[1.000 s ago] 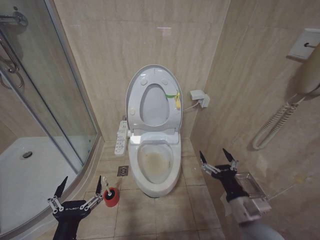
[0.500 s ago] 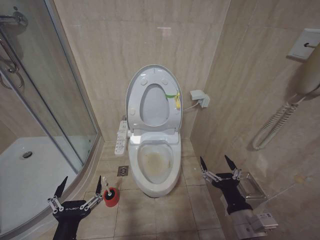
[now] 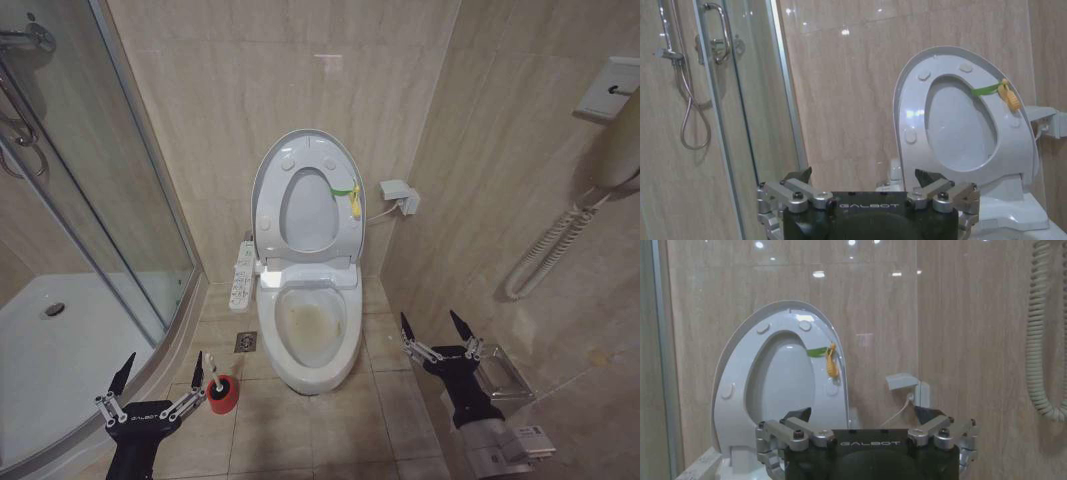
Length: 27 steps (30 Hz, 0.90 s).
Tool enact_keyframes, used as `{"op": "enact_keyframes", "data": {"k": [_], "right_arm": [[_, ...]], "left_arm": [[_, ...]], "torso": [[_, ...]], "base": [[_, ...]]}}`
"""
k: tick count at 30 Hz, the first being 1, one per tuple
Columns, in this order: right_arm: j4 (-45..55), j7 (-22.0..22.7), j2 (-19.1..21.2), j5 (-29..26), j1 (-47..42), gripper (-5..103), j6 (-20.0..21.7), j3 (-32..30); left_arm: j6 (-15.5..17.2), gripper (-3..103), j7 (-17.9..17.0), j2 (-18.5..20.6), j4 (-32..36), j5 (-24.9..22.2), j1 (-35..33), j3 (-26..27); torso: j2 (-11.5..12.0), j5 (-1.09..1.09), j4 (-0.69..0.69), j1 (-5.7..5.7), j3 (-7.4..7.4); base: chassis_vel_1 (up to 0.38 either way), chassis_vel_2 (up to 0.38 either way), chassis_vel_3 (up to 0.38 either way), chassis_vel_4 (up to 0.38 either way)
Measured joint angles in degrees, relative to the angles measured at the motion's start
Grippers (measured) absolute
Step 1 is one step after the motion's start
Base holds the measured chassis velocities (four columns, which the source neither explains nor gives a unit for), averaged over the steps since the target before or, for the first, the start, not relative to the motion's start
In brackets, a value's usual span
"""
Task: Open the toilet lid, clean the toilet bowl with a toilet brush, close the toilet lid, and flush.
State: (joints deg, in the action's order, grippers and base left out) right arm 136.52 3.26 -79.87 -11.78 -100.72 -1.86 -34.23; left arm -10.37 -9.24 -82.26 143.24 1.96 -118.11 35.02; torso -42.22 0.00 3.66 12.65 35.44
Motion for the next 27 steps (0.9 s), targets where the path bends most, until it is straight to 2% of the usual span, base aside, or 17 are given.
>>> {"op": "enact_keyframes", "data": {"k": [27], "right_arm": [[-0.1, 0.1, 0.1, -0.1, 0.1, 100, 0.1, 0.0]], "left_arm": [[0.0, 100, 0.0, 0.0, 0.0, 0.0, 0.0, 0.0]], "torso": [[0.0, 0.00, 0.00, 0.00, 0.00]], "base": [[0.000, 0.000, 0.000, 0.000]]}}
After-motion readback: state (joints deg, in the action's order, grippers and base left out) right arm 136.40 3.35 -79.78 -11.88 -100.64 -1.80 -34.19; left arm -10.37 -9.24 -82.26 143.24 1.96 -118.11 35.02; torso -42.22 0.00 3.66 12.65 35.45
